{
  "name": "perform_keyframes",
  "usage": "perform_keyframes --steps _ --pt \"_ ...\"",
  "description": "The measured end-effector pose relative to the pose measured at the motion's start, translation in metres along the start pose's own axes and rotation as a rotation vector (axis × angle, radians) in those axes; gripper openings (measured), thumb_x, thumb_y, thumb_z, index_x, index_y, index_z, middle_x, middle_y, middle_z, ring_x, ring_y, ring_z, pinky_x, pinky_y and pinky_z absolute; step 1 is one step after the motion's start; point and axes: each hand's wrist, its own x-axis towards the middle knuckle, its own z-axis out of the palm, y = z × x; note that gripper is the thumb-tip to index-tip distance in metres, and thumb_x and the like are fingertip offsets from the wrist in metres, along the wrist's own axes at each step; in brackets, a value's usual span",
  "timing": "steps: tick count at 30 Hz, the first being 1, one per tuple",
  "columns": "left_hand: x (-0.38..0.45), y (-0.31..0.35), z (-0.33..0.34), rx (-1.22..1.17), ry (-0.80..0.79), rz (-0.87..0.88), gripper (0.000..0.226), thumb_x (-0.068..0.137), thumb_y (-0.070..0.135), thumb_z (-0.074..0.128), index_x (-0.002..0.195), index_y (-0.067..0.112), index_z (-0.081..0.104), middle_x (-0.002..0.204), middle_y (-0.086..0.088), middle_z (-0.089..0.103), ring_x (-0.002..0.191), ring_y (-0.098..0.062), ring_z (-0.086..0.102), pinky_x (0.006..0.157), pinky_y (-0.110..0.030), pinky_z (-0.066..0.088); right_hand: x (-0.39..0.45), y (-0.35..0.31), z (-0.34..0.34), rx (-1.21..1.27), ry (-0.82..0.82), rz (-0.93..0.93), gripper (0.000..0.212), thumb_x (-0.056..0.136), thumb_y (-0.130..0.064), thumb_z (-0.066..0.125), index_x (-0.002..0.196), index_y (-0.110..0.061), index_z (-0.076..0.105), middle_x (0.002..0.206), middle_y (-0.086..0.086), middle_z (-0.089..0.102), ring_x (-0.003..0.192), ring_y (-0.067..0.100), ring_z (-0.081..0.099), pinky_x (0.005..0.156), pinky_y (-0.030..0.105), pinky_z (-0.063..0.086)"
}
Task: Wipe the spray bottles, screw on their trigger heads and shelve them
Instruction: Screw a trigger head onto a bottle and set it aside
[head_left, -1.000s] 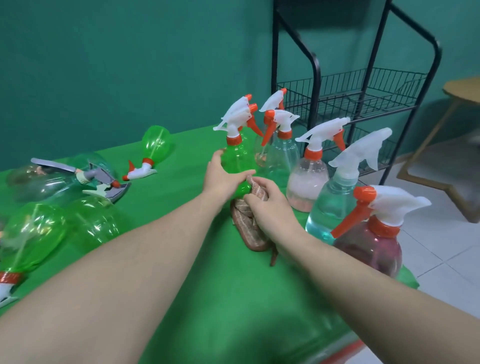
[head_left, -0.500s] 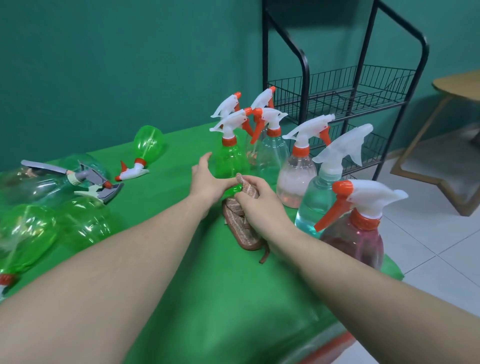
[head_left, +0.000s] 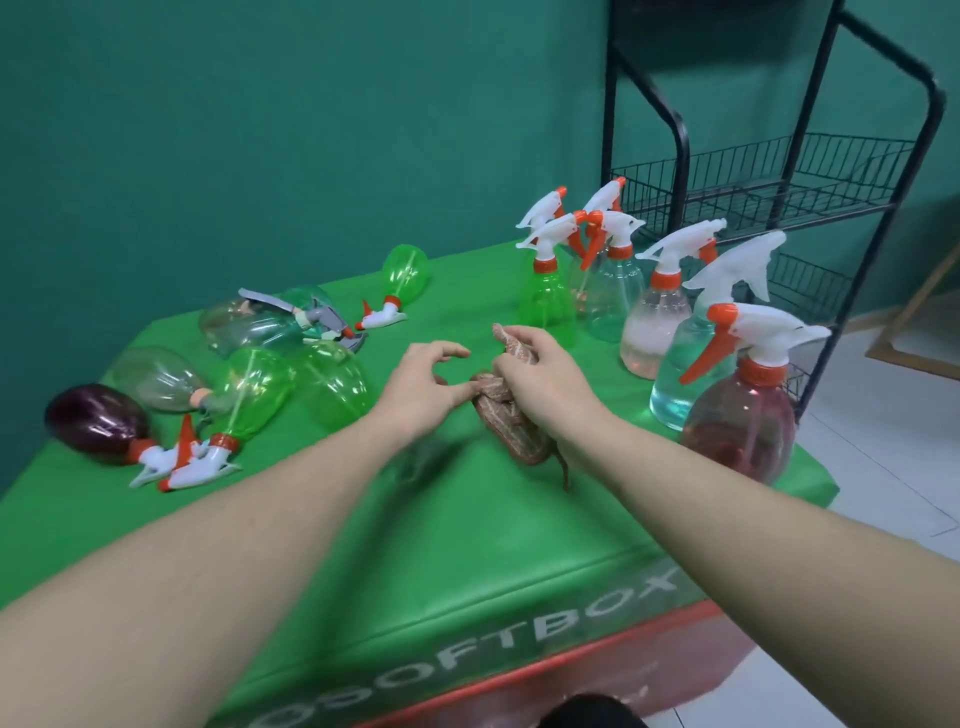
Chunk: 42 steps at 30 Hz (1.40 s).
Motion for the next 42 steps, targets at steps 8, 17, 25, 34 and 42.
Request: perform_keyframes --steps 8,17,25,34,42 --pt "-0.075 -0.041 -0.058 0.031 0.06 0.001 0.038 0.093 0.022 0.076 0.129 0.021 0.063 0.128 0.001 0.051 0.082 -0.004 0.053 0.07 -0.014 0.042 -0.04 -0.015 0.045 -0.063 -0.069 -0.043 0.043 0.095 -0.02 0.054 0.138 -0.027 0.052 0.114 -0.003 0.066 0.073 0.007 0.057 0.063 0.025 0.04" --pt "-0.088 -0.107 -0.105 0.081 0.067 -0.044 0.035 0.096 0.023 0.071 0.129 0.029 0.06 0.131 0.008 0.047 0.1 -0.016 0.059 0.066 -0.007 0.044 -0.023 -0.004 0.087 -0.152 -0.105 -0.005 0.039 0.098 -0.02 0.052 0.136 -0.027 0.05 0.102 -0.005 0.066 0.062 0.01 0.053 0.055 0.023 0.041" --pt "-0.042 -0.122 -0.123 0.613 -0.093 0.142 0.067 0.094 0.014 0.066 0.15 0.043 0.042 0.167 0.008 0.013 0.155 -0.018 0.01 0.126 -0.049 0.001 0.021 0.013 0.099 -0.218 -0.074 0.002 0.04 0.098 -0.02 0.052 0.138 -0.027 0.052 0.094 -0.008 0.064 0.049 0.006 0.044 0.043 0.017 0.035" --pt "0.017 -0.098 -0.118 1.304 -0.386 0.358 0.112 0.082 -0.015 0.045 0.161 0.046 -0.006 0.172 -0.001 -0.014 0.158 -0.032 -0.015 0.123 -0.064 -0.005 0.04 0.026 0.106 -0.277 -0.079 -0.05 0.041 0.098 -0.021 0.054 0.138 -0.027 0.053 0.11 -0.008 0.063 0.056 -0.004 0.05 0.048 0.013 0.033" --pt "0.014 -0.087 -0.115 1.385 -0.279 0.36 0.083 0.092 0.009 0.062 0.157 0.044 0.025 0.164 -0.008 0.021 0.151 -0.037 0.02 0.117 -0.056 0.03 0.026 0.024 0.093 -0.277 -0.074 -0.063 0.04 0.098 -0.02 0.053 0.137 -0.026 0.053 0.093 -0.011 0.062 0.049 0.003 0.048 0.042 0.013 0.035"
